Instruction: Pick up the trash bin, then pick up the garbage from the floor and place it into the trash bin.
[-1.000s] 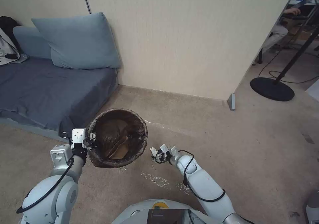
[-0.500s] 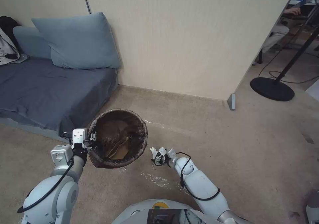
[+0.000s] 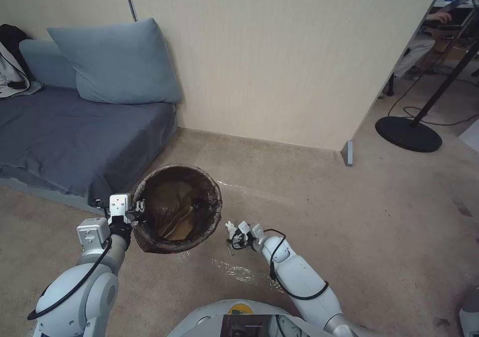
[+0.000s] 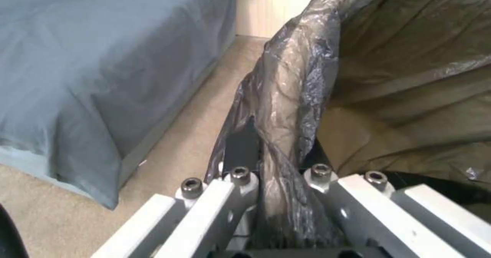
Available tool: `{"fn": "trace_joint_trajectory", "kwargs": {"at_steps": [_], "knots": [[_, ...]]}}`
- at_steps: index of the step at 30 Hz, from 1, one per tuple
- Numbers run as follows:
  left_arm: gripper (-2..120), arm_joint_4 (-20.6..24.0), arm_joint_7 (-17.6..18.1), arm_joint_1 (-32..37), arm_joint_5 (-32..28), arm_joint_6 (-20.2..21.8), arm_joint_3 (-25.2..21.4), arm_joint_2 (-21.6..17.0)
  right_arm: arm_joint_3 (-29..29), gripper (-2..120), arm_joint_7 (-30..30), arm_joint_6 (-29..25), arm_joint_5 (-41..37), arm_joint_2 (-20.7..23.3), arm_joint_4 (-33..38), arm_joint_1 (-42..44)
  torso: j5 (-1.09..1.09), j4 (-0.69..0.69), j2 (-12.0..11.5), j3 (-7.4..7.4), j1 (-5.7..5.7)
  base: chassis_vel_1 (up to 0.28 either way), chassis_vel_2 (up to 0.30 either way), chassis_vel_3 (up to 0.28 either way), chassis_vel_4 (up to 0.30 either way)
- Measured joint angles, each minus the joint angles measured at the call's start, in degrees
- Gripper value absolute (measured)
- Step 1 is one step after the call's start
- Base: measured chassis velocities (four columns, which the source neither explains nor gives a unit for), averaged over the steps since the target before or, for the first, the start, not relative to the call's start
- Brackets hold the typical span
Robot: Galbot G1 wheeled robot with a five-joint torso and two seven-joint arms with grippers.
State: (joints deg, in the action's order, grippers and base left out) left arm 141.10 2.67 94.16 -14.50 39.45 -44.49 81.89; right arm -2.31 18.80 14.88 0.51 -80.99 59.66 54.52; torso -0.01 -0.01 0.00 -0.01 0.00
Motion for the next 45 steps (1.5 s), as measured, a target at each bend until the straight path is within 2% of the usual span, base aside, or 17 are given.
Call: {"fn": "trace_joint_trajectory", "kwargs": {"at_steps": [3, 6, 8, 10, 12, 15, 19, 21, 26, 30, 32, 35, 37, 45], "knots": [[4, -0.1, 0.0, -0.1, 0.1, 0.0, 0.1, 0.0, 0.0, 95, 0.0, 0.0, 0.1, 0.0, 0.0, -0.1, -0.01, -0.01, 0.0, 0.0, 0.0, 0.0, 0.0, 0.0, 0.0], [4, -0.1, 0.0, -0.3, 0.2, 0.0, 0.3, 0.0, 0.0, 83, -0.2, 0.0, 0.3, 0.0, 0.0, -0.2, -0.01, -0.02, 0.0, 0.0, 0.0, 0.0, 0.0, 0.0, 0.0], [4, -0.1, 0.0, -0.3, 0.2, 0.0, 0.4, 0.0, 0.1, 82, -0.2, 0.0, 0.3, 0.0, 0.1, -0.2, -0.01, -0.01, 0.0, 0.0, 0.0, 0.0, 0.0, 0.0, 0.0], [4, -0.1, 0.0, -0.3, 0.3, 0.0, 0.4, 0.1, 0.1, 73, -0.3, 0.0, 0.3, 0.1, 0.2, -0.2, 0.0, 0.01, 0.0, 0.0, 0.0, 0.0, 0.0, 0.0, 0.0], [4, -0.1, 0.0, -0.3, 0.3, 0.0, 0.5, 0.1, 0.2, 73, -0.3, 0.0, 0.3, 0.1, 0.2, -0.2, 0.0, 0.01, 0.0, 0.0, 0.0, 0.0, 0.0, 0.0, 0.0], [4, -0.1, 0.0, -0.2, 0.3, 0.0, 0.5, 0.1, 0.2, 60, -0.3, 0.0, 0.3, 0.2, 0.3, -0.2, 0.01, 0.01, 0.0, 0.0, 0.0, 0.0, 0.0, 0.0, 0.0], [4, -0.2, 0.0, -0.2, 0.3, 0.0, 0.5, 0.1, 0.3, 51, -0.4, 0.0, 0.3, 0.2, 0.3, -0.2, 0.0, 0.0, 0.0, 0.0, 0.0, 0.0, 0.0, 0.0, 0.0], [4, -0.2, 0.0, -0.2, 0.3, 0.0, 0.5, 0.1, 0.3, 51, -0.4, 0.0, 0.4, 0.2, 0.2, -0.2, 0.0, 0.0, 0.0, 0.0, 0.0, 0.0, 0.0, 0.0, 0.0], [4, -0.3, 0.0, -0.4, 0.3, 0.1, 0.5, 0.0, 0.3, 32, -0.4, 0.0, 0.4, 0.0, 0.0, -0.1, 0.03, 0.03, 0.0, 0.0, 0.0, 0.0, 0.0, 0.0, 0.0], [4, -0.4, 0.0, -0.5, 0.3, 0.1, 0.6, 0.0, 0.3, 28, -0.3, -0.2, 0.4, 0.0, -0.1, -0.1, 0.03, 0.02, 0.0, 0.0, 0.0, 0.0, 0.0, 0.0, 0.0], [4, -0.4, 0.0, -0.5, 0.3, 0.1, 0.6, 0.1, 0.2, 19, -0.3, -0.3, 0.4, 0.1, -0.1, -0.1, 0.03, 0.03, 0.0, 0.01, 0.0, 0.0, 0.0, 0.0, 0.0], [4, -0.5, 0.0, -0.5, 0.3, 0.1, 0.7, 0.1, 0.2, 14, -0.3, -0.3, 0.4, 0.2, 0.2, 0.1, 0.04, 0.03, 0.0, 0.01, 0.0, 0.0, 0.0, 0.0, 0.0], [4, -0.5, 0.0, -0.5, 0.3, 0.1, 0.7, 0.1, 0.3, 0, -0.4, -0.3, 0.4, 0.6, 1.4, 0.6, 0.03, 0.02, 0.0, 0.01, 0.0, 0.0, 0.0, 0.0, 0.0], [4, -0.5, 0.0, -0.7, 0.3, 0.1, 0.9, 0.1, 0.7, 0, -1.6, 0.5, 0.3, 2.3, 6.9, 1.9, 0.02, 0.02, 0.0, 0.02, 0.0, 0.0, 0.0, 0.0, 0.0]]}}
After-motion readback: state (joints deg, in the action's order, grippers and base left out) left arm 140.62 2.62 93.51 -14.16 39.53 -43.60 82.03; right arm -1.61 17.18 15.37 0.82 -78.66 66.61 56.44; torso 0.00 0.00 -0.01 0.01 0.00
